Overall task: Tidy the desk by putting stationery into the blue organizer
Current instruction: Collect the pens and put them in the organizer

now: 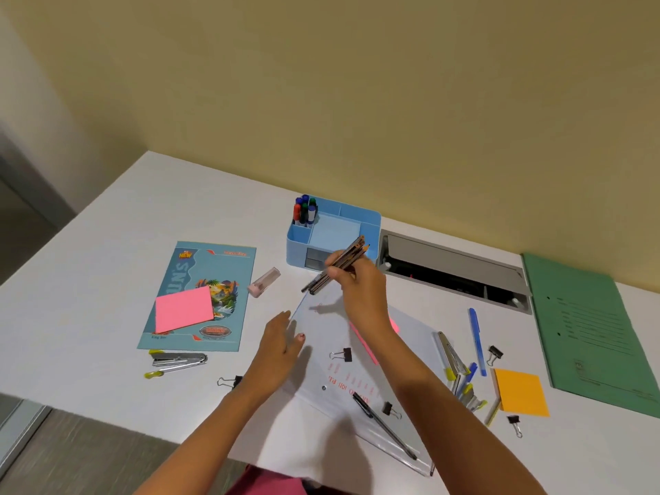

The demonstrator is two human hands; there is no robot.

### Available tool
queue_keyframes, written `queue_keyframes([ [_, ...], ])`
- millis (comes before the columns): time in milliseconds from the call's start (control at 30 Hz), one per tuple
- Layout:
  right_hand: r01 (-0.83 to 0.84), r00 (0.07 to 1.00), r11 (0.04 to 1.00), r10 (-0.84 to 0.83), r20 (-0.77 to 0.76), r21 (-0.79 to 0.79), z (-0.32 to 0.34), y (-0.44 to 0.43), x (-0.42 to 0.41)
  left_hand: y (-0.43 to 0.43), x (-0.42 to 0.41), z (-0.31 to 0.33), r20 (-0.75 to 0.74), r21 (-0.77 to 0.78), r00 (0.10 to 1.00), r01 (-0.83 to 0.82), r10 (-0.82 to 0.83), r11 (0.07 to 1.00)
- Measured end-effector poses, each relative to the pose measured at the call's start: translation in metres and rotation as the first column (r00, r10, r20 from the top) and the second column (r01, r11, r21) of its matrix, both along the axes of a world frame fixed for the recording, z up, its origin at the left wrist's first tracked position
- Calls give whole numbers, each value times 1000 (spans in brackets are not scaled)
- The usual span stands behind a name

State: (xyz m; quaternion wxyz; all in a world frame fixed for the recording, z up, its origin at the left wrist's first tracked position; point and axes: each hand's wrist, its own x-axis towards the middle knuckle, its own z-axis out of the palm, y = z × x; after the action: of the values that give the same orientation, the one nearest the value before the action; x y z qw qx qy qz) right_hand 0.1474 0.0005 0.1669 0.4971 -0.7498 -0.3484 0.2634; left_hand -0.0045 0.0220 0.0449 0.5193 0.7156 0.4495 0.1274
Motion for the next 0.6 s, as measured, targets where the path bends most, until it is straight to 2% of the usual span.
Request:
queue_keyframes([
  [67, 53, 998, 997, -55, 28, 63, 3, 23, 9, 6, -7, -18, -116, 12, 993, 35, -34, 999],
  [233, 128, 989, 984, -137, 59, 124, -3, 82, 25, 5, -13, -44, -294, 116, 950, 148, -109, 982],
  [300, 112, 989, 990, -119, 90, 82, -12, 101, 26, 1, -14, -52, -389, 163, 908, 237, -158, 958],
  [467, 55, 991, 996, -46, 124, -73, -38, 128, 24, 2, -22, -63, -490, 226, 840, 382, -234, 896],
  [600, 61, 983, 978, -23, 184, -201, -51, 135, 23, 2, -24, -67, -569, 245, 789, 433, -233, 867],
])
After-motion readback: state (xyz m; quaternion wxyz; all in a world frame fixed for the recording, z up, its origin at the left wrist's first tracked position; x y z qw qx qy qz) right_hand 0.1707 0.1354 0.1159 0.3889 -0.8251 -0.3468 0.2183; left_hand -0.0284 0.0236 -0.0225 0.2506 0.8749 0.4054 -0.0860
